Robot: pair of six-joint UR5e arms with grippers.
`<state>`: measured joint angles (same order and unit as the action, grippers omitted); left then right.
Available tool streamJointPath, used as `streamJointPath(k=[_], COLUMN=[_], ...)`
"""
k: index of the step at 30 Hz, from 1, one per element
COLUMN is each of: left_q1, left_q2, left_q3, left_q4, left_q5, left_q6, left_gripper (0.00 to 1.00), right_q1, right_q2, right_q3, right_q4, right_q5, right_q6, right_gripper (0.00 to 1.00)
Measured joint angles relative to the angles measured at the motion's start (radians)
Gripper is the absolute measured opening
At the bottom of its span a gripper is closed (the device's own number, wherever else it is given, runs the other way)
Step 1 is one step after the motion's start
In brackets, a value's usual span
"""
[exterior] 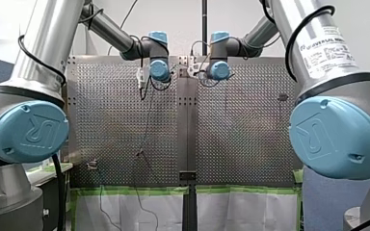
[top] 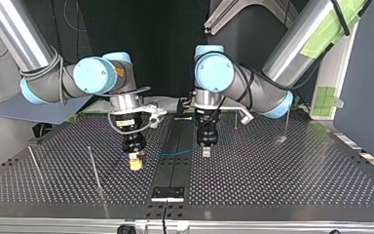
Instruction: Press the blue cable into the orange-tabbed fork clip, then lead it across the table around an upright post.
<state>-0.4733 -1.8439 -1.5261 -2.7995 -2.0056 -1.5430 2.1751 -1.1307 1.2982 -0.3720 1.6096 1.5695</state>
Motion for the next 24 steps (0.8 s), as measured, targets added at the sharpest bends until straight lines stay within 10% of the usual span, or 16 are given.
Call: streamJointPath(k=[24], left_q1=[-0.041], left_q2=[-0.001], left_q3=[0.197], left_q4=[-0.171], left_q5=[0.011], left_q6=[-0.005], left_gripper=[0.00], right_q1=[-0.050], right_q2=[-0.071], right_q3=[-0.049], right_q4=[0.071], right_q5=[0.003], right_q6=[0.008], right_gripper=[0.00])
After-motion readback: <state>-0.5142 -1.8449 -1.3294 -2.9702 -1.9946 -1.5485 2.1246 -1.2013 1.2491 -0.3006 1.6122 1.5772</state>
